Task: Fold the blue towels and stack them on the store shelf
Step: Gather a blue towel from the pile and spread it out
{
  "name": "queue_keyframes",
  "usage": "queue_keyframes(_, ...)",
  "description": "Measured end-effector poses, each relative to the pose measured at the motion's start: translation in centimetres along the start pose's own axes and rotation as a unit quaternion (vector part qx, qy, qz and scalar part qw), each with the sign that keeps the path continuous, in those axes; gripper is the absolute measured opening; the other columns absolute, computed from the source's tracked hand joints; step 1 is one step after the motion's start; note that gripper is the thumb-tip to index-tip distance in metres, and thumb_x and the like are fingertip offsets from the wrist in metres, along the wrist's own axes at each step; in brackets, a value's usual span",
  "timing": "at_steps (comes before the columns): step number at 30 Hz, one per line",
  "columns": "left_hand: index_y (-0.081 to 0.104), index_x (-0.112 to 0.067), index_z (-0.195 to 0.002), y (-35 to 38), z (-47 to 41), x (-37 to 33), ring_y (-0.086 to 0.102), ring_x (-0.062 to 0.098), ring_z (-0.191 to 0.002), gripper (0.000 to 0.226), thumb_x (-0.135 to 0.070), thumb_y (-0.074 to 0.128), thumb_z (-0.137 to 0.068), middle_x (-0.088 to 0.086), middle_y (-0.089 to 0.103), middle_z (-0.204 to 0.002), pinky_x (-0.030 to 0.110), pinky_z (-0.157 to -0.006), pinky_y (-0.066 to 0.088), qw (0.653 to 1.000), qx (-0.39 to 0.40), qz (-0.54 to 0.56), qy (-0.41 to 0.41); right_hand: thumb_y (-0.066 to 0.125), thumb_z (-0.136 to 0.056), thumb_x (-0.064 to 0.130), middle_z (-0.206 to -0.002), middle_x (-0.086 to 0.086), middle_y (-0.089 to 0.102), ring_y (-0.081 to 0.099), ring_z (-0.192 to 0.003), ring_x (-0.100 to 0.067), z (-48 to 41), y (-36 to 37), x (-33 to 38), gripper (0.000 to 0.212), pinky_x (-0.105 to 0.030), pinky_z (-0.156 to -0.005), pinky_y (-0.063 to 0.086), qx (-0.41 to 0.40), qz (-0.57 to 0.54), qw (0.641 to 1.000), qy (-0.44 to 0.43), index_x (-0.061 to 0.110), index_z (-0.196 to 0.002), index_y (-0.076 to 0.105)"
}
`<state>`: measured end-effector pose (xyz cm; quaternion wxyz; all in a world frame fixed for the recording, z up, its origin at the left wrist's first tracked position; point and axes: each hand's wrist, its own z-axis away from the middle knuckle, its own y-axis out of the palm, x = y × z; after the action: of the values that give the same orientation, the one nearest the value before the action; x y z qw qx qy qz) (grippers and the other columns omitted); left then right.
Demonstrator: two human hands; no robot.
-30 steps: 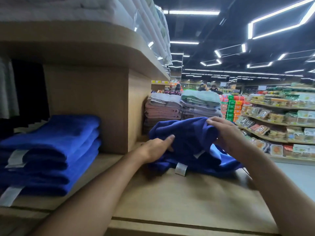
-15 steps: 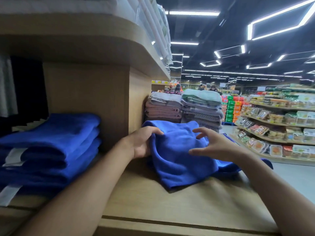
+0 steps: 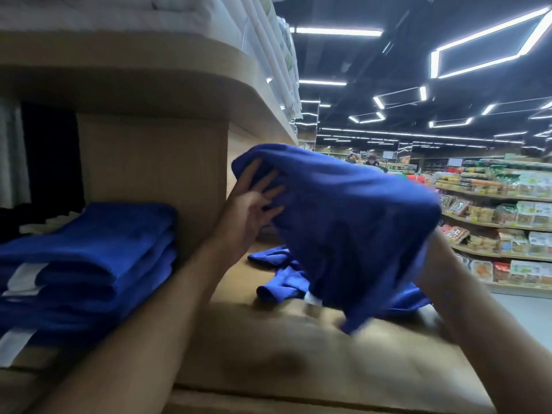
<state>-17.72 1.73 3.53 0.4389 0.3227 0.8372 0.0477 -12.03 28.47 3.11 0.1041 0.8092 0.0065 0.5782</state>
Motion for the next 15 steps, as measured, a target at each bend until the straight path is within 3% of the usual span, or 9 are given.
queue_keyframes(1, 0.047, -0.042, -0.137, 0.1, 0.0, 0.3, 0.062, 0.006, -0.119, 0.076, 0.002, 0.05, -0.075, -0.013, 0.063, -0.134, 0.021, -0.085, 0.054, 0.996, 0.017, -0.083, 0.017, 0.05, -0.1, 0.004, -0.083, -0.026, 0.066, 0.063, -0.054, -0.013, 0.0, 0.1, -0.9, 0.015, -0.027, -0.044, 0.045, -0.116, 0.095, 0.989, -0.004, -0.006, -0.101, 0.061)
queue_keyframes(2, 0.04, -0.039, -0.145, 0.0, 0.0, 0.8, 0.054, 0.004, -0.127, 0.082, 0.003, 0.052, -0.075, -0.013, 0.055, -0.143, 0.016, -0.091, 0.049, 0.98, 0.022, -0.196, 0.025, 0.051, -0.099, 0.004, -0.092, -0.034, 0.065, 0.062, -0.048, -0.015, 0.4, 0.0, -1.5, 0.012, -0.029, -0.038, 0.039, -0.141, 0.143, 0.98, 0.015, -0.005, -0.1, 0.059)
queue_keyframes(3, 0.033, -0.031, -0.152, 0.1, 0.1, 1.2, 0.045, 0.005, -0.136, 0.084, 0.002, 0.057, -0.079, -0.009, 0.046, -0.15, 0.012, -0.099, 0.041, 0.945, 0.024, -0.326, 0.015, 0.055, -0.094, 0.004, -0.09, -0.035, 0.066, 0.063, -0.047, -0.018, 0.0, 0.1, -1.8, 0.007, -0.029, -0.033, 0.036, -0.219, 0.101, 0.97, 0.028, 0.0, -0.098, 0.06)
queue_keyframes(5, 0.035, -0.017, -0.155, -0.7, 0.4, 2.4, 0.038, 0.013, -0.143, 0.076, 0.0, 0.064, -0.087, 0.003, 0.041, -0.156, 0.01, -0.107, 0.028, 0.837, 0.057, -0.543, -0.028, 0.048, -0.094, 0.001, -0.088, -0.02, 0.07, 0.073, -0.074, -0.026, -1.1, 0.6, -2.0, 0.013, -0.035, -0.061, 0.061, -0.116, -0.038, 0.979, 0.164, 0.003, -0.097, 0.061)
queue_keyframes(6, 0.044, -0.014, -0.15, -1.4, 0.6, 3.1, 0.043, 0.017, -0.14, 0.067, -0.002, 0.065, -0.088, 0.006, 0.048, -0.151, 0.015, -0.11, 0.03, 0.79, 0.09, -0.604, -0.054, 0.044, -0.097, -0.001, -0.095, -0.016, 0.067, 0.069, -0.093, -0.03, -1.2, 0.2, -1.5, 0.016, -0.04, -0.081, 0.059, -0.072, -0.007, 0.979, 0.189, 0.001, -0.101, 0.06)
queue_keyframes(8, 0.061, -0.015, -0.137, -2.3, 1.1, 4.0, 0.056, 0.019, -0.128, 0.049, -0.008, 0.065, -0.089, 0.004, 0.062, -0.138, 0.027, -0.109, 0.041, 0.727, 0.136, -0.664, -0.11, 0.044, -0.097, -0.004, -0.102, -0.013, 0.059, 0.057, -0.103, -0.03, -2.4, -1.8, -1.3, 0.028, -0.044, -0.089, 0.049, -0.078, 0.142, 0.979, 0.12, 0.001, -0.122, 0.058)
queue_keyframes(11, 0.066, -0.015, -0.13, -3.0, 1.0, 4.3, 0.064, 0.024, -0.116, 0.039, -0.011, 0.065, -0.091, 0.006, 0.068, -0.129, 0.035, -0.1, 0.05, 0.714, 0.141, -0.667, -0.162, 0.047, -0.09, -0.011, -0.107, -0.007, 0.068, 0.061, -0.097, -0.02, -1.8, -0.8, -0.9, 0.039, -0.028, -0.078, 0.048, -0.126, 0.303, 0.938, -0.111, 0.013, -0.114, 0.068)
queue_keyframes(13, 0.067, -0.014, -0.125, -3.1, 1.0, 4.3, 0.067, 0.026, -0.106, 0.036, -0.009, 0.065, -0.089, 0.006, 0.07, -0.118, 0.032, -0.09, 0.053, 0.723, 0.144, -0.652, -0.175, 0.055, -0.088, -0.01, -0.093, 0.004, 0.074, 0.066, -0.082, -0.01, -1.3, -0.1, -0.9, 0.039, -0.017, -0.061, 0.05, -0.059, 0.289, 0.941, -0.169, 0.026, -0.091, 0.072)
queue_keyframes(15, 0.068, -0.01, -0.12, -2.8, 1.1, 4.2, 0.066, 0.023, -0.093, 0.038, -0.017, 0.069, -0.082, 0.006, 0.07, -0.108, 0.027, -0.078, 0.053, 0.721, 0.168, -0.647, -0.183, 0.062, -0.084, -0.01, -0.099, 0.004, 0.075, 0.067, -0.085, -0.005, -0.7, 0.6, -1.6, 0.045, -0.011, -0.059, 0.049, 0.049, 0.328, 0.921, -0.203, 0.033, -0.092, 0.072)
